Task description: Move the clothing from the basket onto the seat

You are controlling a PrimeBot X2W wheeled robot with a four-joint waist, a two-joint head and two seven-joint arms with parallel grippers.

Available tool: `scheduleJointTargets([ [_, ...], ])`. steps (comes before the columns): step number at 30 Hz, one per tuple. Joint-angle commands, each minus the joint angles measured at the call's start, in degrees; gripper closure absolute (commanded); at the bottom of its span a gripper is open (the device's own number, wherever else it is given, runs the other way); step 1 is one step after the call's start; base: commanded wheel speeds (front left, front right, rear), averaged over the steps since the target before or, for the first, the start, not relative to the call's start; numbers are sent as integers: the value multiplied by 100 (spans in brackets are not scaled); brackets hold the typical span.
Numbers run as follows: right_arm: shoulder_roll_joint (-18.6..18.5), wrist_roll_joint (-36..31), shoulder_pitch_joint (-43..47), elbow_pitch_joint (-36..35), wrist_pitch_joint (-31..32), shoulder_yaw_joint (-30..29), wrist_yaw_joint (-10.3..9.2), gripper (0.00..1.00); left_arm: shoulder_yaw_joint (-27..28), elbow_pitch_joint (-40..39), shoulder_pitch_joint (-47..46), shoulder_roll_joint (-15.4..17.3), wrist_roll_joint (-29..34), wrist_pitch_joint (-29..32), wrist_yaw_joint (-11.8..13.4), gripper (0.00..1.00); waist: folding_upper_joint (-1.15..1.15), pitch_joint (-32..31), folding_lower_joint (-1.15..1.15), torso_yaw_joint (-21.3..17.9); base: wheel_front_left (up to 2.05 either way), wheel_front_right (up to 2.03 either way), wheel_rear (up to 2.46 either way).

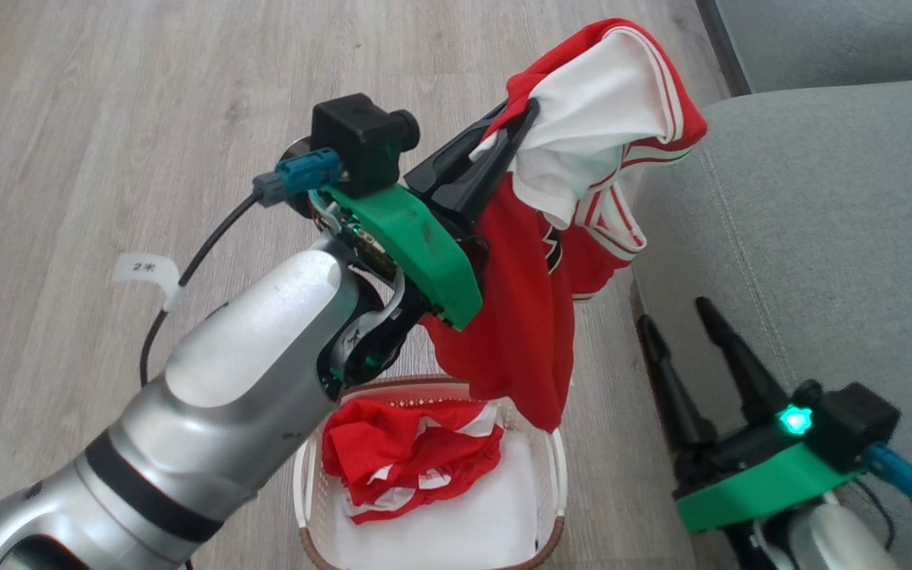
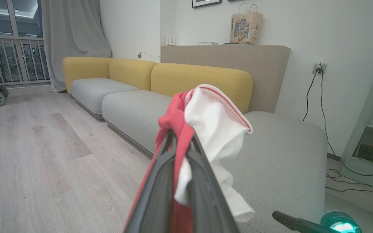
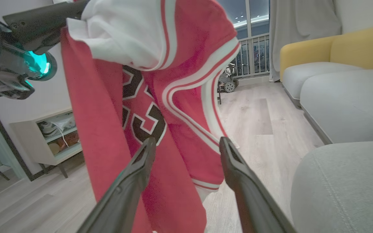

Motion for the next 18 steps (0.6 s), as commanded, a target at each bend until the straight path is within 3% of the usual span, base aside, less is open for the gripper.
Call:
scheduleJointTargets([
  [1, -79, 33, -188, -188, -37, 125, -1, 0, 286, -182, -333, 154, 8, -4, 23, 100, 0, 4, 1, 1, 0, 0, 0],
  [10, -379, 373, -612, -285, -37, 1158, -1, 0, 234, -183, -342, 118, -32, 26, 7, 100, 0, 28, 1, 48, 0, 0, 0],
  [18, -320, 562, -1355, 231, -36, 1876, -1, 0, 173, -182, -359, 65, -65, 63, -22, 100, 0, 45, 1, 200, 0, 0, 0],
])
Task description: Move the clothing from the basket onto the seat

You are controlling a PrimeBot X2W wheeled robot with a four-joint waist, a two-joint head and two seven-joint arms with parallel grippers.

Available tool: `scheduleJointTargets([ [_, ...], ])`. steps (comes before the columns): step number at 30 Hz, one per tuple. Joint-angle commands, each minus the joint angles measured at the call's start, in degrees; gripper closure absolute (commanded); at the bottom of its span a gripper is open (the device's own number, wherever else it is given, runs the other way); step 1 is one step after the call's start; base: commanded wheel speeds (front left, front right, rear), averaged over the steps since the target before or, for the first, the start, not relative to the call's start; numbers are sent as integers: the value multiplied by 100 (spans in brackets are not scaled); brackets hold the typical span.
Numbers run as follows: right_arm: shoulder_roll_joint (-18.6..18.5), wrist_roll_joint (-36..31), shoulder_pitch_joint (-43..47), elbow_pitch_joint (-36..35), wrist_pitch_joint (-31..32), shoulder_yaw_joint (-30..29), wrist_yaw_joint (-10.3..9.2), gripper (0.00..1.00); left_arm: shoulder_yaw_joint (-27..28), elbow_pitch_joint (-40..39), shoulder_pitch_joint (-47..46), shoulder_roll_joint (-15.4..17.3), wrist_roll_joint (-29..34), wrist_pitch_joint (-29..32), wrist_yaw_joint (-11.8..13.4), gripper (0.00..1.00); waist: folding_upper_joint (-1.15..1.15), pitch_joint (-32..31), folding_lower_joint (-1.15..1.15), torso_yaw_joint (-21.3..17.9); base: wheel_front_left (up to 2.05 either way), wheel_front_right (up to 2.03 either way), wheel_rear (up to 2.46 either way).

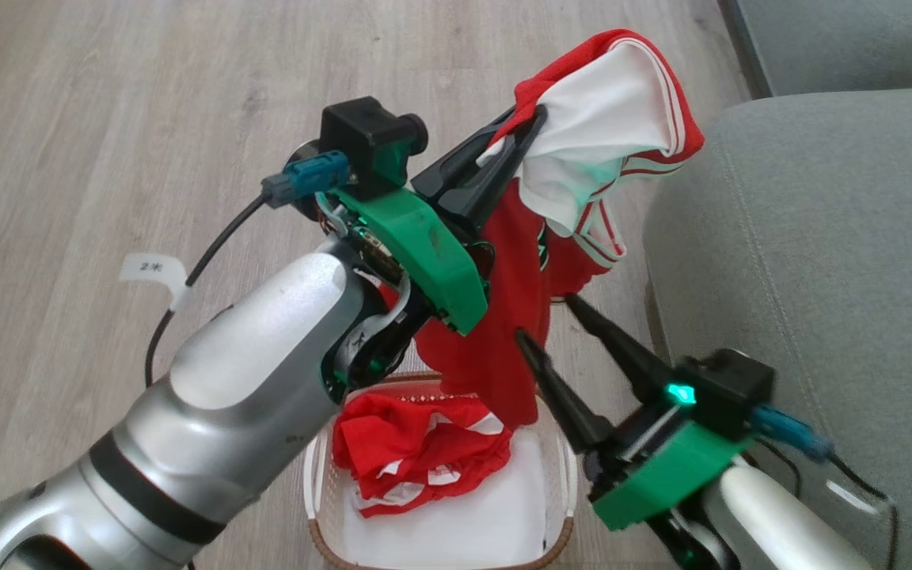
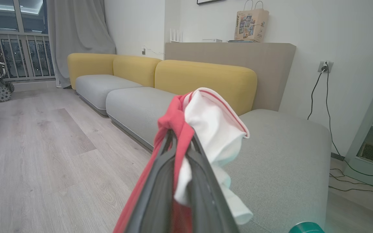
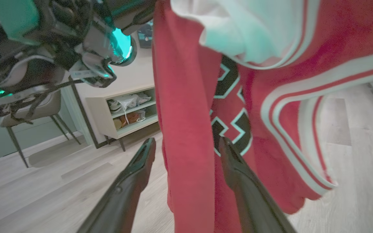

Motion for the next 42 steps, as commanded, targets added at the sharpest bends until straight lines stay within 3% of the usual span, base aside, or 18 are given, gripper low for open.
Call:
scheduleJointTargets([
  [1, 44, 95, -341, -26, -36, 178, -1, 0, 216, -150, -362, 75, -54, 7, -19, 100, 0, 8, 0, 48, 0, 0, 0],
  [11, 231, 604, -1302, 1495, -13, 857, -1, 0, 2, -310, -308, -175, -132, 126, -53, 100, 0, -33, 0, 321, 0, 0, 0],
  [18, 323, 954, -1847, 2140, -31, 1128, -1, 0, -144, -365, -222, -283, -186, 191, -85, 100, 0, -66, 0, 479, 0, 0, 0],
  [19, 339, 994, -1902, 2188, -33, 1134, -1, 17, -156, -365, -205, -284, -192, 197, -81, 100, 0, -65, 0, 491, 0, 0, 0],
  [20, 353, 1024, -1943, 2213, -34, 1112, -1, 65, -164, -363, -190, -281, -197, 201, -77, 100, 0, -64, 0, 501, 0, 0, 0],
  [21, 365, 1044, -1962, 2229, -34, 1082, -1, 100, -171, -357, -175, -274, -202, 204, -72, 100, 0, -65, 0, 510, 0, 0, 0],
  [31, 369, 923, -1700, 1869, -36, 691, -1, 100, -78, -215, -25, -128, -265, 117, 31, 100, 0, -50, 0, 432, 0, 0, 0],
  [42, 320, 242, -804, 883, -36, -609, -1, 100, 40, -325, 359, 174, -349, -98, 142, 100, 0, -33, 0, 168, 0, 0, 0],
])
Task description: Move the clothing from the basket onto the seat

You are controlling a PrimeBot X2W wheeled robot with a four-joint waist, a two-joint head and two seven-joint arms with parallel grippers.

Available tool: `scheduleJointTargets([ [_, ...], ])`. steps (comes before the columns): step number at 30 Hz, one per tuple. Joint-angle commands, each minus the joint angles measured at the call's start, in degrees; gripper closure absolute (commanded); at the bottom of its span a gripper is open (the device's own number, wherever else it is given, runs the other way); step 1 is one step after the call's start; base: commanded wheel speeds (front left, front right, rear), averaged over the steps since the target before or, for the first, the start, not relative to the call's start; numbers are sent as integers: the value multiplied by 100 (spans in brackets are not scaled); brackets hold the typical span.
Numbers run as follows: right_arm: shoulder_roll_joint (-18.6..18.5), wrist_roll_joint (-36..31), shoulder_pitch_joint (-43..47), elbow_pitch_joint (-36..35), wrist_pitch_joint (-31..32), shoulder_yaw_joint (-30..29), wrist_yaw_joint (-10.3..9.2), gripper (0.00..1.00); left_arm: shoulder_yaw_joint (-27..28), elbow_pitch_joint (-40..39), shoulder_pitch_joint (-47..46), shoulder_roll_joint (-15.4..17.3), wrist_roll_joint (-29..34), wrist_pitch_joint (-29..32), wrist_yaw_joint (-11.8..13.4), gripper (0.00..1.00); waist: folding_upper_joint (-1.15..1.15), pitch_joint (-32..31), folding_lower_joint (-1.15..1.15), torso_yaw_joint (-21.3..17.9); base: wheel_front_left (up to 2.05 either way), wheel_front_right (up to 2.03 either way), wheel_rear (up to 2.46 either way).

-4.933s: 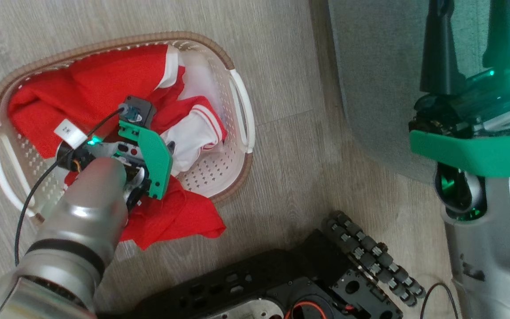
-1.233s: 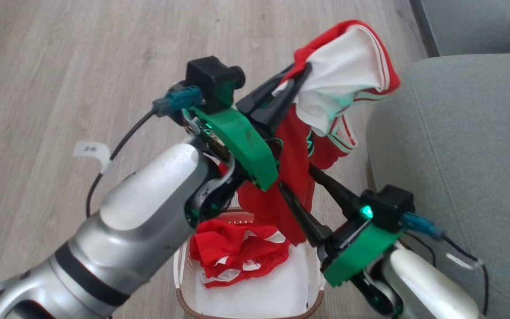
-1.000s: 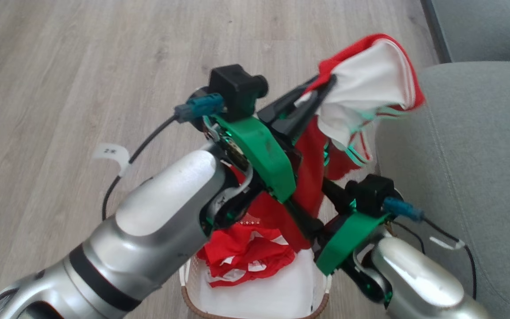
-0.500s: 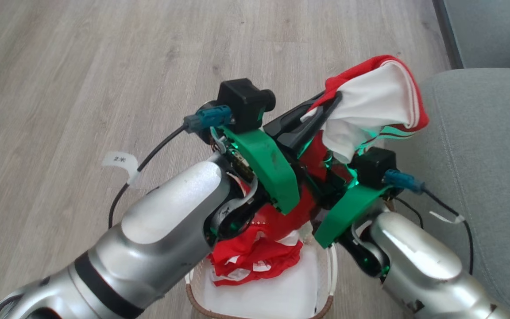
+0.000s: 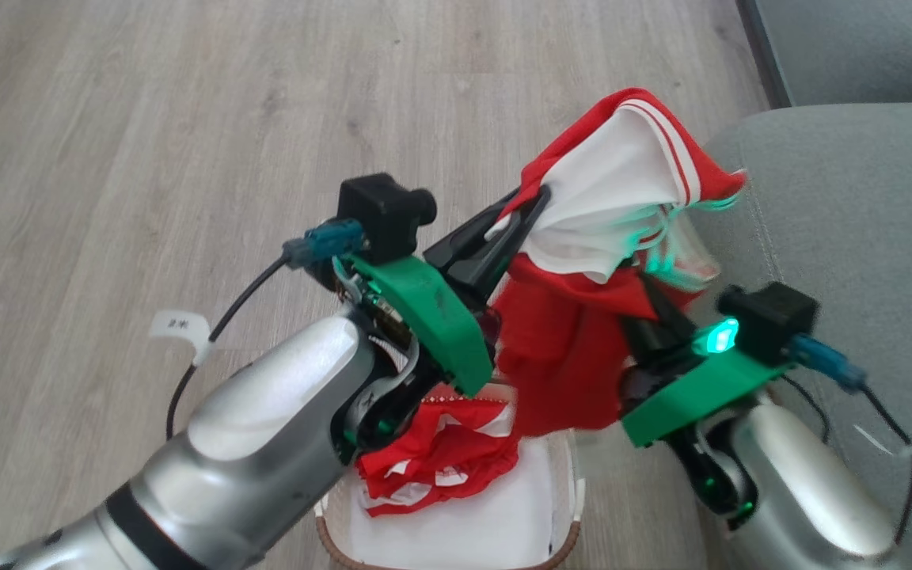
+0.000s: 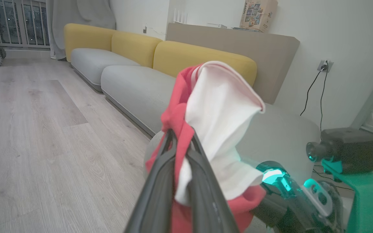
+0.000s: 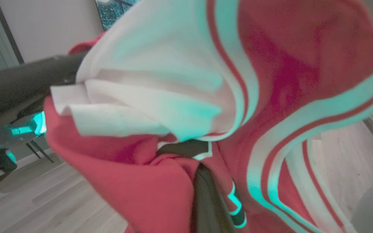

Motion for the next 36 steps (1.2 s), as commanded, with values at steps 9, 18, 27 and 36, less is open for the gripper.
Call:
scheduleJointTargets([
  [9, -57, -484, 404, -934, -39, -825, -1, 100, 132, -397, 68, 248, -66, -56, 32, 0, 0, 34, 0, -353, 0, 0, 0],
  [18, -265, -725, 644, -1282, -39, -1180, -1, 100, 20, -482, 182, 308, 44, -159, 41, 0, 0, 105, 0, -938, 0, 0, 0],
  [27, -432, -798, 803, -1643, -39, -1453, -1, 100, -76, -558, 152, 434, 305, -426, -88, 0, 0, 224, 0, -1588, 0, 0, 0],
  [36, -572, -776, 946, -2130, -39, -1647, -1, 100, -107, -538, 130, 499, 423, -583, -120, 0, 0, 313, 0, -2331, 0, 0, 0],
])
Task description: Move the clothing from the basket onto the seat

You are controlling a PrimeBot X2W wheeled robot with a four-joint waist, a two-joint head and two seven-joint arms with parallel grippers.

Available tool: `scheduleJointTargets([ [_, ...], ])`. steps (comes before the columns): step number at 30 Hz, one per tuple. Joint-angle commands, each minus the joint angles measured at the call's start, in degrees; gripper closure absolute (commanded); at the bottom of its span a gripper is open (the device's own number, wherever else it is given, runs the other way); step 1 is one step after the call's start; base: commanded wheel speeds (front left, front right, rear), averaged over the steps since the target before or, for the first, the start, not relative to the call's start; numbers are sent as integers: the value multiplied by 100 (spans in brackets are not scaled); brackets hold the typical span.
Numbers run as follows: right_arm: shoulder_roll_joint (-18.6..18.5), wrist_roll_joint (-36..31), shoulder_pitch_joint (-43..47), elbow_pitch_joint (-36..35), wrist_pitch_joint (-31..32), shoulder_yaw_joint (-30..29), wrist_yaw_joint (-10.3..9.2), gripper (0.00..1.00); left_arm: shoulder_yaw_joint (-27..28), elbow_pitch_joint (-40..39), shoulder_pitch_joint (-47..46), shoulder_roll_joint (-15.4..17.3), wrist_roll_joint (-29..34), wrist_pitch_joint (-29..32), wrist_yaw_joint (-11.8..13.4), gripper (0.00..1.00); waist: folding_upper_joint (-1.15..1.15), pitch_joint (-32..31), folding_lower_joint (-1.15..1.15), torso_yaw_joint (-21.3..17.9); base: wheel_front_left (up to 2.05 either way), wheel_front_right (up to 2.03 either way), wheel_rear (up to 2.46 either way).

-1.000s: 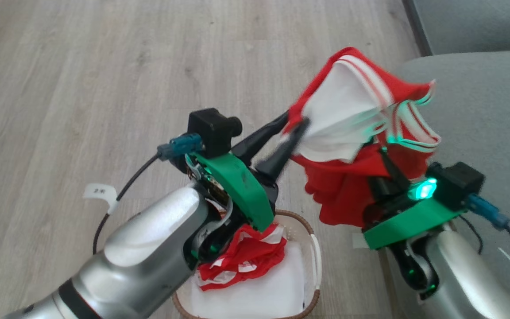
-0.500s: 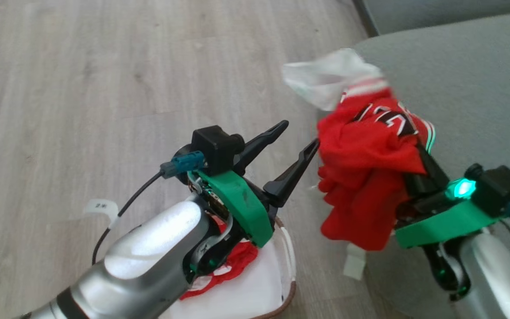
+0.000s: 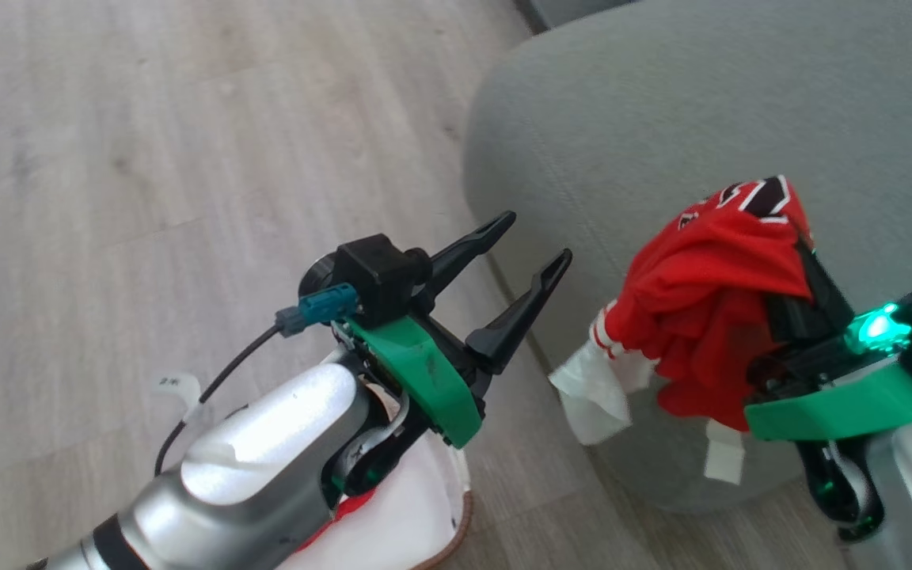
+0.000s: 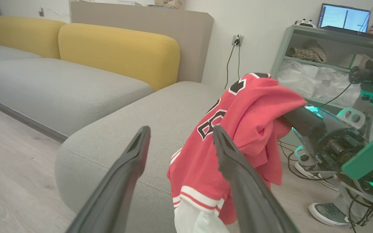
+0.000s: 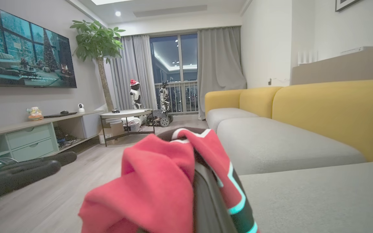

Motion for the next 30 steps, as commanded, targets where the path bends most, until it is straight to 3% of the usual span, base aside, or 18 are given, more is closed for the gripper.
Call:
scheduleJointTargets([
  [1, -82, -40, -60, -274, -38, 24, -1, 100, 216, -143, -274, 145, 57, -52, -13, 0, 0, 42, 0, -207, 0, 0, 0],
  [16, 17, -68, 87, -718, -38, -93, -1, 100, 207, -167, -401, 275, 199, -62, 62, 0, 0, 356, 0, -1069, 0, 0, 0],
  [23, -26, -51, -88, -748, -38, -68, -1, 100, 183, -145, -436, 292, 200, -32, 61, 0, 0, 487, 0, -1104, 0, 0, 0],
  [30, -387, 73, -824, -549, -38, -140, -1, 100, 141, -182, -559, 303, 226, 56, 29, 0, 0, 733, 0, -903, 0, 0, 0],
])
